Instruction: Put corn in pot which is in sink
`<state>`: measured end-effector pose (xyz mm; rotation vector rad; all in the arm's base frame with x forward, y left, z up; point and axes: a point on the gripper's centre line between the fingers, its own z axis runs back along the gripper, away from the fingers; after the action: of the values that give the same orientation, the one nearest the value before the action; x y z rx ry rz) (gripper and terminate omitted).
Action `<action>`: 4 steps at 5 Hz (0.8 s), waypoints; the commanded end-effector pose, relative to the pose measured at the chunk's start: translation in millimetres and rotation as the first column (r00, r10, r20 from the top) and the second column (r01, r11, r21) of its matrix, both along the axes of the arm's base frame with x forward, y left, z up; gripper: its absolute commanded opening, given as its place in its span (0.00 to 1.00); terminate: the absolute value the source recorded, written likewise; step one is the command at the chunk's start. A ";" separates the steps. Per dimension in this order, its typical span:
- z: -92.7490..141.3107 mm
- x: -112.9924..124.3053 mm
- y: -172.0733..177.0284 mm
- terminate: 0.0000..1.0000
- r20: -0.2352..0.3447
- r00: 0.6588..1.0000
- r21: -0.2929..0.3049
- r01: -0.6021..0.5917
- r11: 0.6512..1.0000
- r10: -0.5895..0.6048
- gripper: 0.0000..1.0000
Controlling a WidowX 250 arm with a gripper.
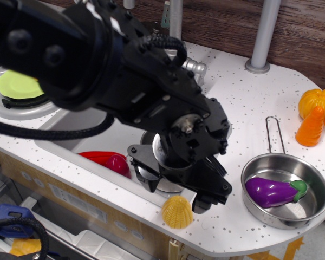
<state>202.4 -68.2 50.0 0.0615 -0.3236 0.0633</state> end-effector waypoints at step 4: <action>-30.7 12.2 10.1 0.00 0.035 0.999 -0.074 0.021 0.997 -0.018 1.00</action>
<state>210.5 -59.6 7.2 -0.0284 -0.3487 0.0649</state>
